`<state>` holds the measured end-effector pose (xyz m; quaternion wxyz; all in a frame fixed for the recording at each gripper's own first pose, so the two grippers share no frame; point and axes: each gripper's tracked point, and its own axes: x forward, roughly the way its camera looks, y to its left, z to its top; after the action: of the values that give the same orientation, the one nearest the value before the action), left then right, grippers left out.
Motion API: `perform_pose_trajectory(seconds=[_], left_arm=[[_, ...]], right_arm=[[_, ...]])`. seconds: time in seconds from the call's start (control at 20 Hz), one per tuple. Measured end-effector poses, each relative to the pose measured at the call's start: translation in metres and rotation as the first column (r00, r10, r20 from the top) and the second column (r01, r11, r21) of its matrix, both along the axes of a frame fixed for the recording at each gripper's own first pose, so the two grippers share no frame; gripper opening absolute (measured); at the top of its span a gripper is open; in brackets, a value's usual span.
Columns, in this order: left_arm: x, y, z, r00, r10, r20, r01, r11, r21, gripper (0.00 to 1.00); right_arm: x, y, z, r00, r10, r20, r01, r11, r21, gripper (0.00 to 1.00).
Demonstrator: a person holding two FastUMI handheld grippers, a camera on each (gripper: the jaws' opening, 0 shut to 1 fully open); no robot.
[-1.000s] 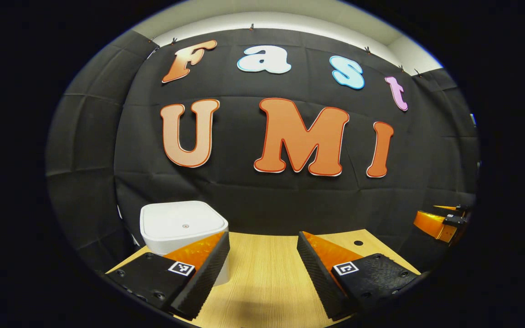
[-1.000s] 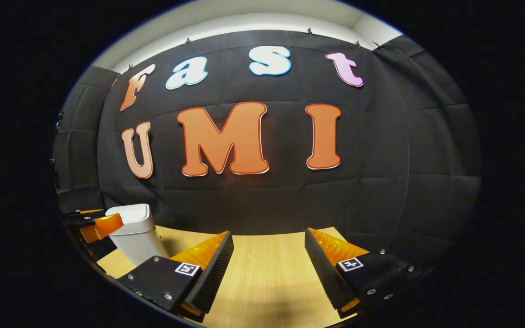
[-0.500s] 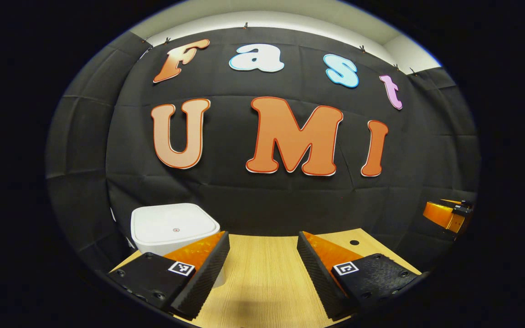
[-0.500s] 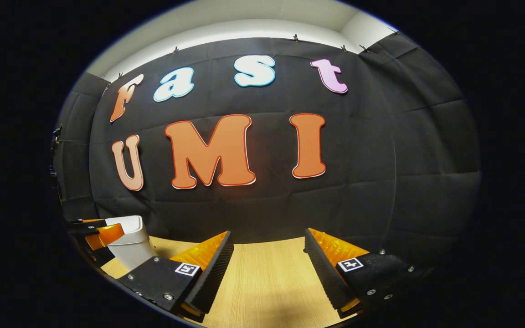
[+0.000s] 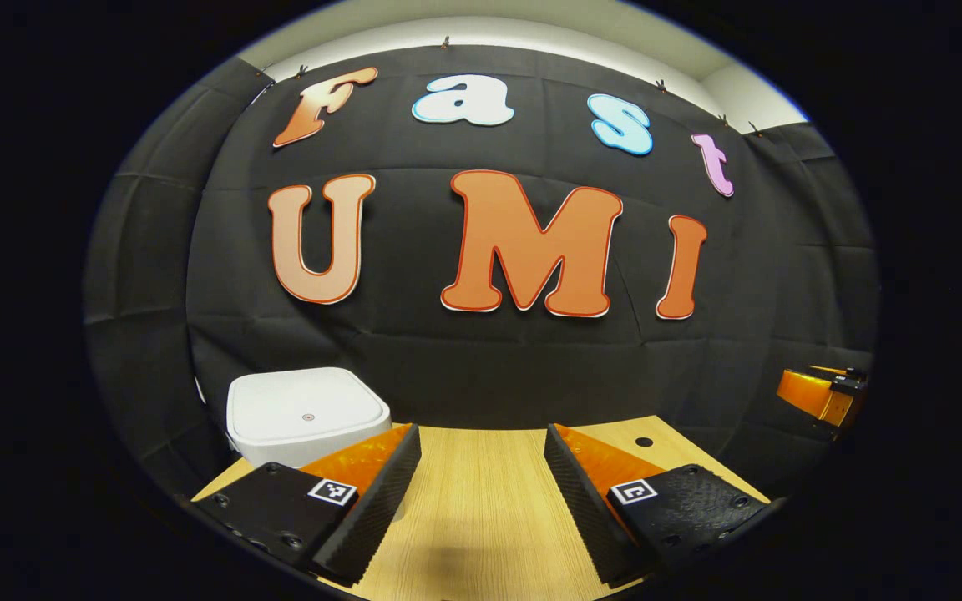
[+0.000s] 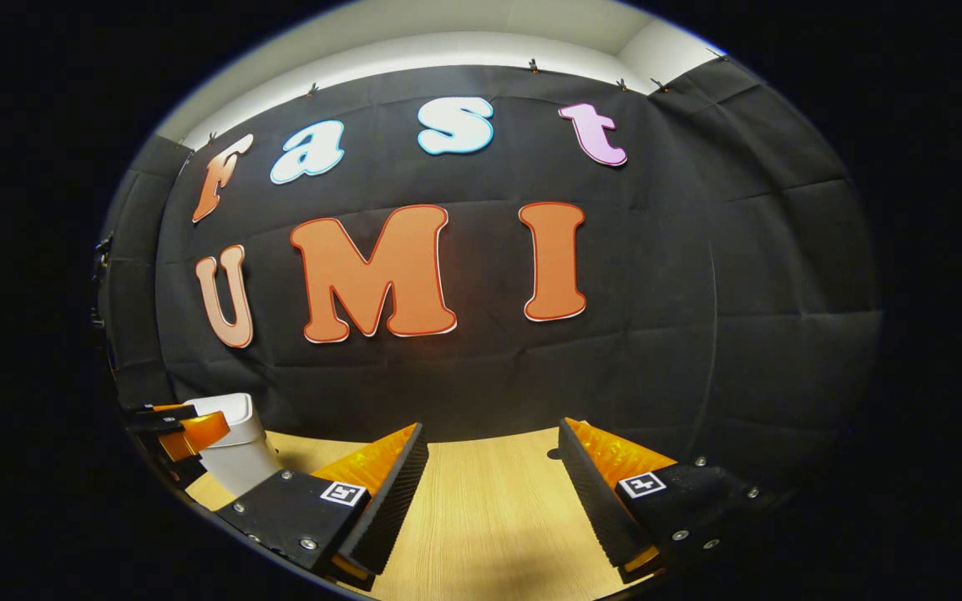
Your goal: Press the lid of the desktop garbage bin to open it, pick up the crumpled paper on the desktop and throw it into the bin, then pick up the pop can on the desktop and drop it into the bin, and finally close the garbage bin lid.
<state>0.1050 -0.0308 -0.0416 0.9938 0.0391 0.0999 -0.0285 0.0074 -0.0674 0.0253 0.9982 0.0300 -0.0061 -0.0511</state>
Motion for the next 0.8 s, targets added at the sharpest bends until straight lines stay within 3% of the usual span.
perform_pose_trajectory(seconds=[0.8], left_arm=[[-0.0016, -0.0081, 0.005, 1.0, -0.007, 0.017, 0.006, 1.0, 0.027, 0.94]], right_arm=[[-0.0013, -0.0024, 0.0034, 1.0, -0.001, 0.012, 0.001, 1.0, 0.013, 0.94]])
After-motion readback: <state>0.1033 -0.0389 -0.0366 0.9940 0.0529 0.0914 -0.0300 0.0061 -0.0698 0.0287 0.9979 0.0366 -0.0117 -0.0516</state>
